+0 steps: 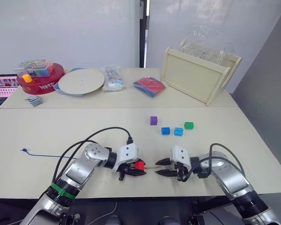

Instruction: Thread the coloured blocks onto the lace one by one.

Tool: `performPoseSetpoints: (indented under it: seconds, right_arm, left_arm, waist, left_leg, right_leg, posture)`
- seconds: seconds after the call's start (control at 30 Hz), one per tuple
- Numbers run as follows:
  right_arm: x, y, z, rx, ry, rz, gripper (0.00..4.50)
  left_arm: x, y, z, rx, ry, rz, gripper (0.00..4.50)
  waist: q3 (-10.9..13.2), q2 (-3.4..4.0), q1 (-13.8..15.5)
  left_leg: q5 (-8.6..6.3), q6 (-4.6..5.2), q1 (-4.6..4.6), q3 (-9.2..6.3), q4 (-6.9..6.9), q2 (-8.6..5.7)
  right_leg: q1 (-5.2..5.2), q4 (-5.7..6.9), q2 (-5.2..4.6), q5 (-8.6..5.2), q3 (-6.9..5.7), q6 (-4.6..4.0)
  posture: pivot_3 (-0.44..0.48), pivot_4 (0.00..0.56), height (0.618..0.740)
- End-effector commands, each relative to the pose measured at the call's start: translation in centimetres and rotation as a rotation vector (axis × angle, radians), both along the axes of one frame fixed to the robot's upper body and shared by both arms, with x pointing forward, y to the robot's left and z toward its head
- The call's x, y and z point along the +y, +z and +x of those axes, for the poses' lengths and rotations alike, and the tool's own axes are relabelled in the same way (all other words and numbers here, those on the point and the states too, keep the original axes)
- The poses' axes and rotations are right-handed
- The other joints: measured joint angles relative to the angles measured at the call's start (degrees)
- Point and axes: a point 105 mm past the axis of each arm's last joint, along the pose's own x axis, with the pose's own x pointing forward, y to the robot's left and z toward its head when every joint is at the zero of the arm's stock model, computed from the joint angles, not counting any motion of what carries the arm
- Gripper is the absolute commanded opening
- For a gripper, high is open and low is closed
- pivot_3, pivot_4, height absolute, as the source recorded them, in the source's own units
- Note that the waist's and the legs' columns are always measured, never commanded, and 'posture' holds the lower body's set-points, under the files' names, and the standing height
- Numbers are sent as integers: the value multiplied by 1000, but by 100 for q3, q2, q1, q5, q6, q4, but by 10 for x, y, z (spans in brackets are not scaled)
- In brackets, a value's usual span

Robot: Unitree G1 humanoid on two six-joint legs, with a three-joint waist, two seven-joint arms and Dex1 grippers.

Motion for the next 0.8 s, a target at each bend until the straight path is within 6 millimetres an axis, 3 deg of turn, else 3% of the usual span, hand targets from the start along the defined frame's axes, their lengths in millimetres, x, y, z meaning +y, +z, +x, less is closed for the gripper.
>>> performPoseSetpoints:
  seconds: [0.03,0.13,0.3,0.33,0.37,0.43,0.57,0.7,0.8]
  right_arm:
    - [-2,3,2,-8,-6,-10,0]
    - [1,5,1,-5,3,-4,0]
    - [8,7,0,-10,28,7,0]
    - [10,8,0,-14,36,8,0]
    - [12,9,0,-21,45,9,0]
    - [13,9,-1,-26,58,7,0]
    - [14,11,-1,-27,67,12,0]
    - [14,12,-2,-28,78,17,0]
    - [16,16,-2,-33,93,23,0]
  left_arm:
    - [4,-6,-6,19,-20,29,1215]
    - [7,-7,-6,17,-12,34,1215]
    - [41,-7,-2,5,73,74,1215]
    - [67,-10,1,-11,126,123,1215]
    - [109,-13,3,-37,196,198,1215]
    - [162,-12,1,-68,290,288,1215]
    - [234,5,-3,-103,465,339,1215]
    - [277,15,-16,-110,544,384,1215]
    - [288,17,-22,-104,562,386,1215]
  waist:
    - [0,0,-6]
    - [0,0,-13]
    - [0,0,-55]
    - [0,-1,-85]
    - [0,-1,-123]
    - [-1,-3,-221]
    - [1,6,-276]
    - [2,8,-209]
    - [2,9,-161]
  left_leg:
    - [0,0,1,0,0,0]
    - [0,0,2,0,0,1]
    - [0,0,4,-1,-1,4]
    - [0,1,5,-1,-1,8]
    - [-1,1,8,1,-4,11]
    - [-1,2,24,1,-21,23]
    - [0,3,81,5,-84,26]
    - [-1,3,72,9,-81,24]
    - [0,2,47,12,-74,23]
  right_leg:
    - [0,0,0,0,0,0]
    - [1,1,1,0,0,0]
    - [0,3,4,0,0,0]
    - [0,3,7,0,1,0]
    - [-2,4,10,0,3,0]
    - [-1,5,19,0,6,-2]
    - [6,19,24,-7,14,-17]
    - [4,17,20,-10,11,-21]
    - [-10,14,16,-10,5,-21]
  posture:
    - [0,150,740]
    - [0,150,740]
    - [0,150,740]
    - [0,150,740]
    - [0,150,740]
    - [0,150,740]
    - [0,150,740]
    - [0,150,740]
    - [0,150,740]
